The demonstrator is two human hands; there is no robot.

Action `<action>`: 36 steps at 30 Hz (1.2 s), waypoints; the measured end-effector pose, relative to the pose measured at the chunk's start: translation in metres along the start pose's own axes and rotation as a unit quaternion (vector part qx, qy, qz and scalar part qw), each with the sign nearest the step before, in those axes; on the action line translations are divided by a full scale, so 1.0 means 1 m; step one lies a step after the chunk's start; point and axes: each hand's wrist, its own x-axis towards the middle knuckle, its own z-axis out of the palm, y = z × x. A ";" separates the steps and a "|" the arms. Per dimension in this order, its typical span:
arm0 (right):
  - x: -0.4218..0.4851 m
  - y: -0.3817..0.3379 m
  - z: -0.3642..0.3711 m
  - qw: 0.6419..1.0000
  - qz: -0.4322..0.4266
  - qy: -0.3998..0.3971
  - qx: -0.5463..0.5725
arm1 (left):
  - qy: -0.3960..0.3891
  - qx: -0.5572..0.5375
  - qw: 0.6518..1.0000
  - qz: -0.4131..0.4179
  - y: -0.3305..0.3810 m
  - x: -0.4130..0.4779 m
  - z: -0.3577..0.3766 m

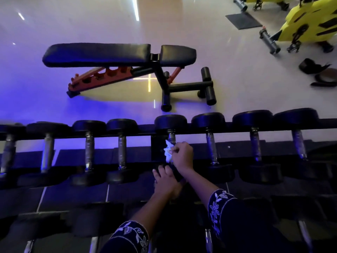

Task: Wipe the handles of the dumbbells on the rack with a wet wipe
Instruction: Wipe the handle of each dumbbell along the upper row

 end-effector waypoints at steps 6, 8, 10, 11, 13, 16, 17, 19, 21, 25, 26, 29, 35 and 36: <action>0.000 -0.003 -0.001 1.000 0.019 -0.010 -0.004 | -0.036 0.024 0.999 0.004 -0.003 0.001 -0.006; 0.000 -0.004 -0.002 1.000 0.021 -0.014 -0.013 | -0.052 0.031 0.998 0.001 -0.002 0.002 -0.009; -0.001 -0.005 -0.002 1.000 0.011 -0.014 -0.015 | -0.068 0.010 0.998 -0.012 0.001 0.000 -0.014; -0.002 -0.005 -0.002 1.000 0.006 -0.011 -0.016 | -0.066 0.003 0.998 -0.011 0.002 -0.001 -0.016; -0.004 -0.009 -0.003 1.000 0.007 -0.005 -0.014 | -0.058 -0.003 0.998 -0.001 0.003 -0.006 -0.017; -0.002 -0.015 -0.006 1.000 0.027 -0.008 -0.012 | -0.054 -0.003 0.999 0.002 0.001 -0.006 -0.015; -0.002 -0.015 -0.006 0.999 0.031 -0.009 -0.017 | -0.054 -0.004 0.999 0.002 0.001 -0.006 -0.014; -0.004 -0.013 -0.003 0.999 0.028 -0.005 -0.026 | -0.051 0.003 0.999 0.003 0.002 -0.007 -0.014; -0.008 -0.011 0.001 0.999 0.011 -0.002 -0.043 | -0.056 0.009 0.998 0.002 0.002 -0.007 -0.015; -0.017 -0.008 0.003 0.999 -0.004 0.016 -0.048 | -0.084 0.043 0.995 -0.017 -0.004 0.005 -0.009; -0.021 -0.006 0.002 0.999 -0.001 0.015 -0.042 | -0.084 0.049 0.995 -0.022 -0.005 0.009 -0.007; -0.029 0.004 0.000 0.999 0.005 0.000 -0.041 | -0.092 0.049 0.994 -0.037 0.001 0.004 -0.011; -0.002 -0.012 -0.007 0.998 -0.025 -0.009 -0.055 | -0.079 0.016 0.996 -0.046 0.009 -0.006 -0.017; 0.008 -0.017 -0.007 0.998 -0.027 0.000 -0.050 | -0.078 0.021 0.996 -0.044 0.010 -0.005 -0.017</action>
